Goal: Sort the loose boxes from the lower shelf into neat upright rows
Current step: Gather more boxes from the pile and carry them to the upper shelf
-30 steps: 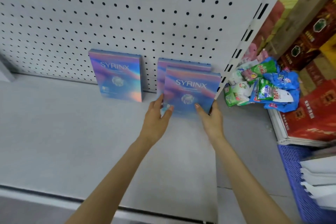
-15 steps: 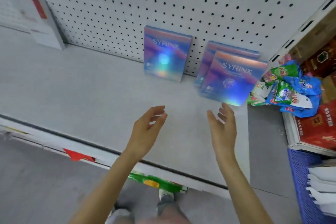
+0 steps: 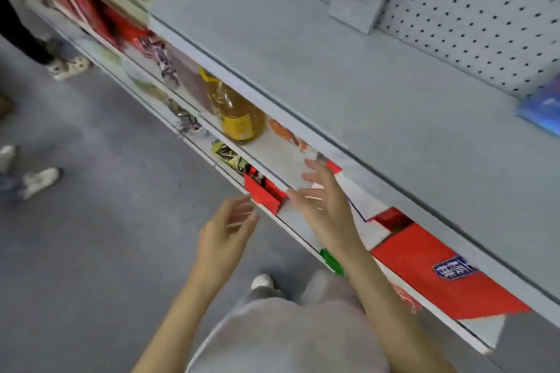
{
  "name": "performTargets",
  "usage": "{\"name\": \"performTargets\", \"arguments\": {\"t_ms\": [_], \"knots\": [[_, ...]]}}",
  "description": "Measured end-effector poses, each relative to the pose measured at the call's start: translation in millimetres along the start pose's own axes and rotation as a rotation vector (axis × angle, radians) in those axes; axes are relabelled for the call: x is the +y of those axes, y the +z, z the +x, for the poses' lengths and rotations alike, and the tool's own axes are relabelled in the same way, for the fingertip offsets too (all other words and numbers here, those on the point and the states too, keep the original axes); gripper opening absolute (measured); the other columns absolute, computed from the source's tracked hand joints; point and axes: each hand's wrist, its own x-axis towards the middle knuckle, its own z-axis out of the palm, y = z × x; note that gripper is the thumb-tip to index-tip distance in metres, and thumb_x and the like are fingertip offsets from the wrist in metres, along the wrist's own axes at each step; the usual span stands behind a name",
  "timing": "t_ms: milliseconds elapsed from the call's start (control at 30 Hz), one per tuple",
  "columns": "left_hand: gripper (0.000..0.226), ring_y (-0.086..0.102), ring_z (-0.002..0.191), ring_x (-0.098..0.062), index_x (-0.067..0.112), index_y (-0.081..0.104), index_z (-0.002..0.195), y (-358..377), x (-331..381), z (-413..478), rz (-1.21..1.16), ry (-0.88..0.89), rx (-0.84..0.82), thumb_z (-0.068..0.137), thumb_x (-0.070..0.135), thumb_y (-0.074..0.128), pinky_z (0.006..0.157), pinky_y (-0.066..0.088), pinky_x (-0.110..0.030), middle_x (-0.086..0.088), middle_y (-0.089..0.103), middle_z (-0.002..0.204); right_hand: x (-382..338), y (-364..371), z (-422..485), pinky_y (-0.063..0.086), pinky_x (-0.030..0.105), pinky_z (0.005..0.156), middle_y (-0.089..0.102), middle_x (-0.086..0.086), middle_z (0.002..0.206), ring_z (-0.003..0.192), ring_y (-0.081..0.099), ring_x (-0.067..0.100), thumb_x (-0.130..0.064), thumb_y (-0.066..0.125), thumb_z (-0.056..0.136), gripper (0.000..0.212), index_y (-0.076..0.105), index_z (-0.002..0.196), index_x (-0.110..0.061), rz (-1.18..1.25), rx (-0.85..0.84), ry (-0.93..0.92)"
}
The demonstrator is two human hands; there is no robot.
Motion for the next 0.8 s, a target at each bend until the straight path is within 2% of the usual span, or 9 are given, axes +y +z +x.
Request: {"name": "performTargets", "arguments": {"t_ms": [100, 233, 433, 567, 733, 800], "knots": [[0.031, 0.063, 0.087, 0.007, 0.045, 0.054, 0.104, -48, -18, 10, -0.001, -0.048, 0.122, 0.088, 0.021, 0.066, 0.075, 0.047, -0.007, 0.016, 0.066, 0.101, -13, 47, 17, 0.044, 0.007, 0.086, 0.056, -0.024, 0.117, 0.107, 0.054, -0.01, -0.03, 0.066, 0.089, 0.046, 0.049, 0.131, -0.036, -0.082, -0.086, -0.014], [0.033, 0.063, 0.09, 0.006, 0.039, 0.055, 0.113, -92, -34, 38, -0.022, -0.078, 0.223, 0.088, 0.021, 0.064, 0.076, 0.045, -0.005, 0.018, 0.064, 0.103, -31, 93, 57, 0.041, 0.013, 0.093, 0.056, -0.016, 0.128, 0.117, 0.052, -0.001, -0.034, 0.065, 0.088, 0.046, 0.051, 0.132, -0.035, -0.188, -0.171, -0.044], [0.034, 0.062, 0.093, 0.004, 0.036, 0.054, 0.118, -149, -45, 107, -0.042, -0.086, 0.282, 0.087, 0.026, 0.064, 0.079, 0.046, -0.007, 0.019, 0.063, 0.106, -55, 157, 134, 0.039, 0.002, 0.08, 0.052, -0.02, 0.131, 0.115, 0.052, -0.003, -0.04, 0.064, 0.089, 0.049, 0.045, 0.134, -0.042, -0.276, -0.253, -0.1], [0.034, 0.062, 0.092, 0.007, 0.037, 0.054, 0.116, -200, -41, 192, -0.019, -0.046, 0.33, 0.088, 0.021, 0.064, 0.076, 0.044, -0.003, 0.019, 0.064, 0.105, -83, 208, 210, 0.04, 0.008, 0.089, 0.054, -0.021, 0.125, 0.111, 0.052, -0.006, -0.038, 0.066, 0.087, 0.048, 0.046, 0.131, -0.043, -0.221, -0.251, -0.155], [0.033, 0.061, 0.092, 0.007, 0.032, 0.056, 0.118, -271, -16, 298, 0.014, 0.018, 0.388, 0.088, 0.023, 0.065, 0.077, 0.044, -0.004, 0.018, 0.064, 0.104, -140, 271, 321, 0.046, 0.018, 0.095, 0.057, -0.019, 0.124, 0.112, 0.054, -0.004, -0.039, 0.067, 0.087, 0.048, 0.049, 0.131, -0.041, -0.141, -0.259, -0.199], [0.033, 0.061, 0.093, 0.007, 0.032, 0.056, 0.118, -297, -9, 333, 0.021, 0.04, 0.395, 0.087, 0.024, 0.064, 0.077, 0.044, -0.004, 0.02, 0.064, 0.104, -165, 293, 358, 0.046, 0.018, 0.094, 0.056, -0.021, 0.125, 0.113, 0.054, -0.004, -0.04, 0.066, 0.088, 0.048, 0.048, 0.132, -0.041, -0.134, -0.267, -0.214]]}}
